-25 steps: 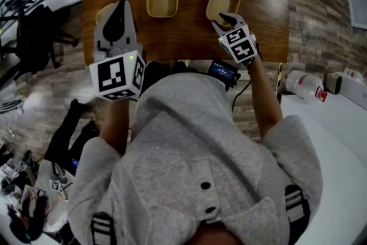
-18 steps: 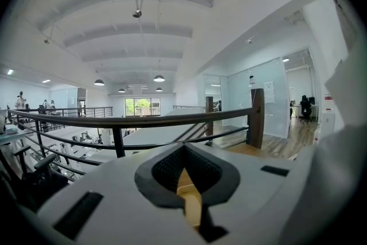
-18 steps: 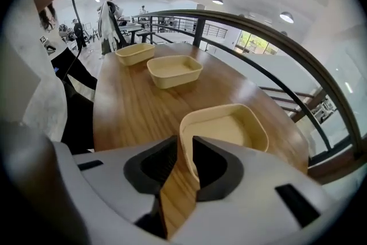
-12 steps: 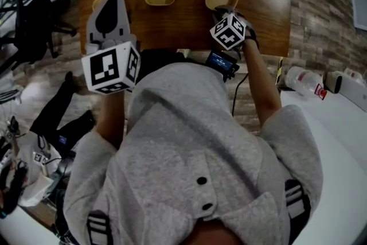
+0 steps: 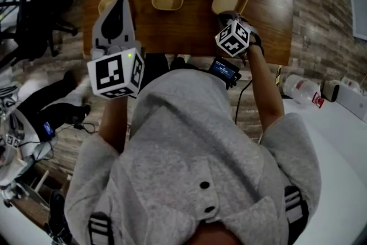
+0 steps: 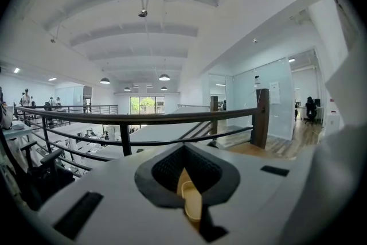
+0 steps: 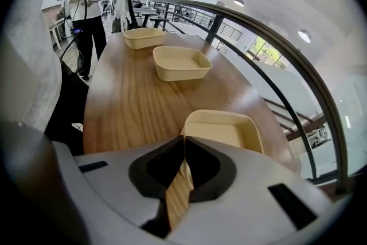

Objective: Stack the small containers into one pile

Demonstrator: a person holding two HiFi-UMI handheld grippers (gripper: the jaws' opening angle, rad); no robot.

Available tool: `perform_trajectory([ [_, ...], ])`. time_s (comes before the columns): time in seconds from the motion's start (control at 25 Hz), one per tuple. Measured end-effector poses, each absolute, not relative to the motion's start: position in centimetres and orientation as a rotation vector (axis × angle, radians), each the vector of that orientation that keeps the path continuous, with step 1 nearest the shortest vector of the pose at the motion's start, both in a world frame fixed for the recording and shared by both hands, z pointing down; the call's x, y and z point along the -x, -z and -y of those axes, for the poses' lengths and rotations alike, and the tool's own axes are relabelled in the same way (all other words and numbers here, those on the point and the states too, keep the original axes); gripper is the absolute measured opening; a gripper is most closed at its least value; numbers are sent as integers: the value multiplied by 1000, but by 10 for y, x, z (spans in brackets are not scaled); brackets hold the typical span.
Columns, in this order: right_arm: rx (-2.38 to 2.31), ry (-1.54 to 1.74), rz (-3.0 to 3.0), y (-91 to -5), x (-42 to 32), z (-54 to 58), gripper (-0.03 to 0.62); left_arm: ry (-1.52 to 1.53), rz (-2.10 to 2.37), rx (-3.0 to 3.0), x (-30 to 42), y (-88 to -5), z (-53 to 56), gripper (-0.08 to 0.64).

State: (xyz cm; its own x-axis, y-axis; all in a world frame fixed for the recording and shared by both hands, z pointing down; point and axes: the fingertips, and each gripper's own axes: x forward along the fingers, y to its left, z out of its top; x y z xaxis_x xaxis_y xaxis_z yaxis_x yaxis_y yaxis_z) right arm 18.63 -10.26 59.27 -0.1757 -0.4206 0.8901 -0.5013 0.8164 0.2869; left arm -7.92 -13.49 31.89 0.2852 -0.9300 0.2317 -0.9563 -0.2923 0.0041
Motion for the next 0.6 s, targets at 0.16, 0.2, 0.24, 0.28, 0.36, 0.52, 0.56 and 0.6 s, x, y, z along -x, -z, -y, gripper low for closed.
perform_trajectory([
  [0.16,-702,-48,1802,-583,-180,108,26,-279,1778,-2391,85,-322,135,11],
  [0.2,-701,-36,1802,-581,-177,111,26,-276,1782,-2389,88,-321,135,11],
  [0.24,-697,-22,1802,-579,-173,113,26,-274,1788,-2387,91,-320,135,11],
  [0.28,-694,-9,1804,-576,-170,115,26,-271,1793,-2386,93,-320,134,11],
  [0.36,-690,15,1811,-570,-165,117,26,-268,1799,-2382,95,-320,133,11],
  [0.52,-689,52,1839,-557,-157,120,26,-271,1813,-2376,97,-320,127,11],
  [0.56,-689,65,1846,-554,-155,120,26,-271,1818,-2376,97,-319,125,11],
  [0.6,-689,81,1852,-550,-154,121,26,-268,1825,-2375,96,-318,123,11],
])
